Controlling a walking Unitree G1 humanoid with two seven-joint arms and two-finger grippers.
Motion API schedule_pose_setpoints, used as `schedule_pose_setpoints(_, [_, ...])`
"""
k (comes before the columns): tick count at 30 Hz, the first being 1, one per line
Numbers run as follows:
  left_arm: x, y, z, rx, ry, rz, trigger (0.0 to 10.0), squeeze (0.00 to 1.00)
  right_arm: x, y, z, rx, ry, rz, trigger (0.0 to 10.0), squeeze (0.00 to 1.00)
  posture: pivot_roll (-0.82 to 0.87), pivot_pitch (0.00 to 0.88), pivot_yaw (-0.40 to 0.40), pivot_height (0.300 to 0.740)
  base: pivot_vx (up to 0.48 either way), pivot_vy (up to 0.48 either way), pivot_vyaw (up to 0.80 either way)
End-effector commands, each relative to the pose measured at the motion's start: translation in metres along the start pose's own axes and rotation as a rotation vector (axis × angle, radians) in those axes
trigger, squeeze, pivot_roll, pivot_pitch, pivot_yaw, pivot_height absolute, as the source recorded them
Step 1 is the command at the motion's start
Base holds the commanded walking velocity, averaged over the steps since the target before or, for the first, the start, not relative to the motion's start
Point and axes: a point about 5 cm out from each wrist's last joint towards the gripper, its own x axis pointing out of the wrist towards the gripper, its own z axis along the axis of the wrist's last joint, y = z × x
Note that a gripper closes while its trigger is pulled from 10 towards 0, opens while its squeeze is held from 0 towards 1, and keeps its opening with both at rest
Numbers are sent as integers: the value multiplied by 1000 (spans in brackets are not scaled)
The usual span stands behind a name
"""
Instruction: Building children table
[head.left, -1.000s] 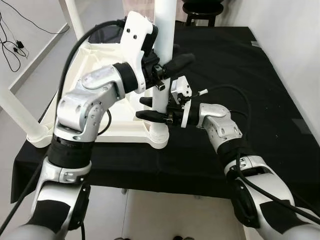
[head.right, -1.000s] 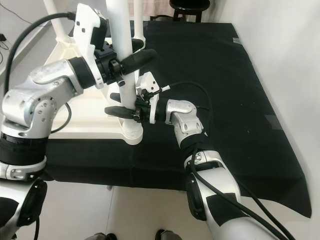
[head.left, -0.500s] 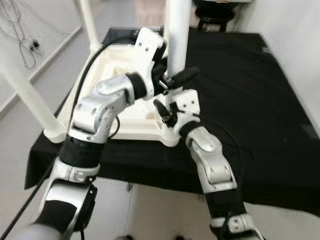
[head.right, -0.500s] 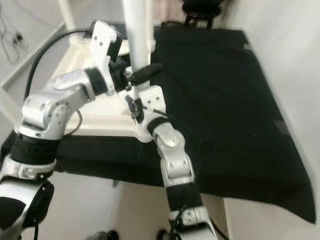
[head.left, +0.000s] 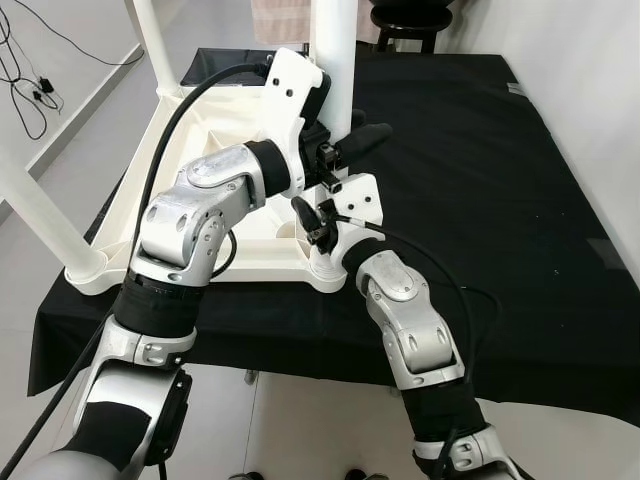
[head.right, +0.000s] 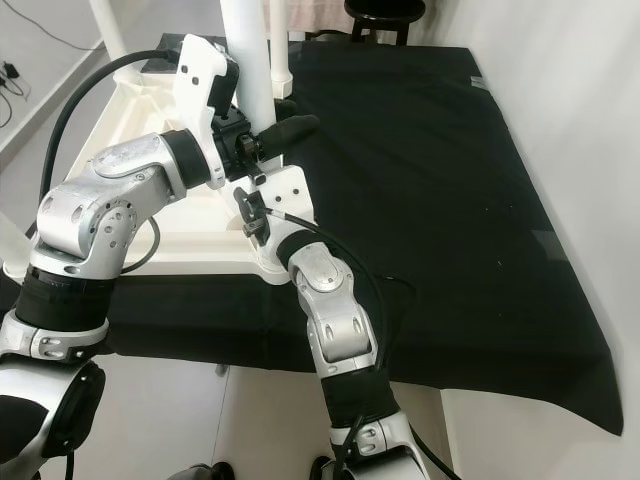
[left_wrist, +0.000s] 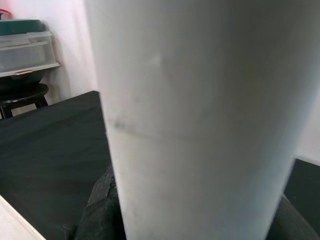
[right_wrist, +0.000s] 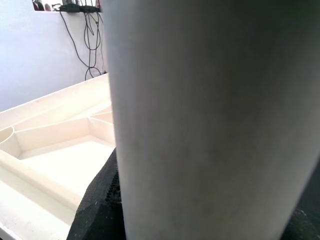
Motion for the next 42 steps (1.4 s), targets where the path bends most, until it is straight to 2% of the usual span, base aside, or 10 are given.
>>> schedule_pose_setpoints(1, [-3, 5, 0, 20, 9, 32, 0, 0, 1, 15, -27, 41, 142, 101, 10000, 0, -2, 155, -32, 740, 0, 0, 0])
schedule_pose_setpoints(2, [-3, 5, 0, 20, 9, 32, 0, 0, 1, 15, -27, 41, 142, 101, 10000, 0, -2, 155, -32, 740, 0, 0, 0])
schedule_pose_setpoints(3, [-2, 4, -1, 21, 11, 26, 0, 0, 7, 12, -17, 63, 84, 262, 10000, 1000, -2, 150, -32, 740, 0, 0, 0])
schedule_pose_setpoints(11, [-1, 0, -2, 20, 13, 12, 0, 0, 12, -11, 6, 50, -29, 634, 10000, 1000, 4, 143, -33, 740, 0, 0, 0])
schedule_pose_setpoints(13, [-1, -1, -1, 20, 12, 9, 0, 0, 14, -20, 11, -5, -33, 757, 10000, 0, 13, 143, -35, 740, 0, 0, 0])
schedule_pose_setpoints(23, [-3, -5, 0, 18, 15, 0, 0, 0, 31, -15, 14, 26, -13, 943, 10000, 0, 51, 153, -34, 740, 0, 0, 0])
schedule_pose_setpoints(24, [-3, -6, 0, 19, 16, 0, 0, 0, 33, -13, 12, 22, -5, 940, 0, 0, 57, 156, -35, 740, 0, 0, 0])
schedule_pose_setpoints(37, [-5, -2, 2, 36, 22, 33, 0, 0, 39, -17, 7, 40, -17, 973, 0, 0, 55, 171, -31, 740, 0, 0, 0])
schedule_pose_setpoints(38, [-5, 0, 1, 23, 17, 56, 8863, 1000, 38, -18, 6, 40, -19, 966, 0, 0, 48, 170, -30, 740, 0, 0, 0])
schedule_pose_setpoints(42, [-5, 2, 0, 3, 17, 72, 10000, 1000, 36, -22, 1, 21, -20, 932, 0, 0, 38, 171, -32, 740, 0, 0, 0])
